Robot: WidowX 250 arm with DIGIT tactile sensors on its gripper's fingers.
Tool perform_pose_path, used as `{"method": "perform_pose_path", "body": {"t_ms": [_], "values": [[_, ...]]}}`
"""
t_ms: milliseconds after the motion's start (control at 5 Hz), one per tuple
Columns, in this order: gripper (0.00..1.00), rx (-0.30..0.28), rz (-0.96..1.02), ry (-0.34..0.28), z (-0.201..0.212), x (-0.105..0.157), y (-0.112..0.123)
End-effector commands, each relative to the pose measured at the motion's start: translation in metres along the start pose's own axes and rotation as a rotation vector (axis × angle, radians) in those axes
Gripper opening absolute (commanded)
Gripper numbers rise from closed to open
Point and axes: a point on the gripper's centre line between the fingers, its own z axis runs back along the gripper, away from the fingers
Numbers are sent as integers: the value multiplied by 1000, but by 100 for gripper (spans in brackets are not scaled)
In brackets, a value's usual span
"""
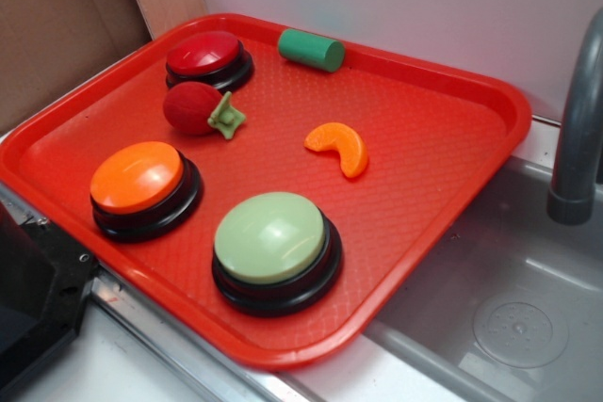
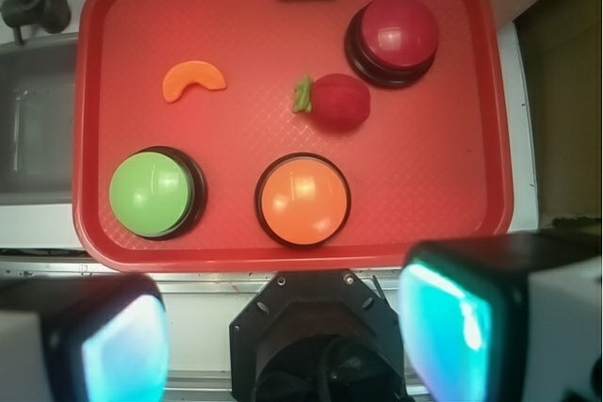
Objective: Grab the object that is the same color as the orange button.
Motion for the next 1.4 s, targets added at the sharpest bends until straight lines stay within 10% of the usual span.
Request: {"method": "perform_pose_path", "body": {"t_ms": [0, 600, 1200], "values": [[100, 0, 0, 0, 0, 0, 0], [100, -20, 710, -46, -74, 78, -44], [100, -3, 865, -41, -170, 130, -65]]}}
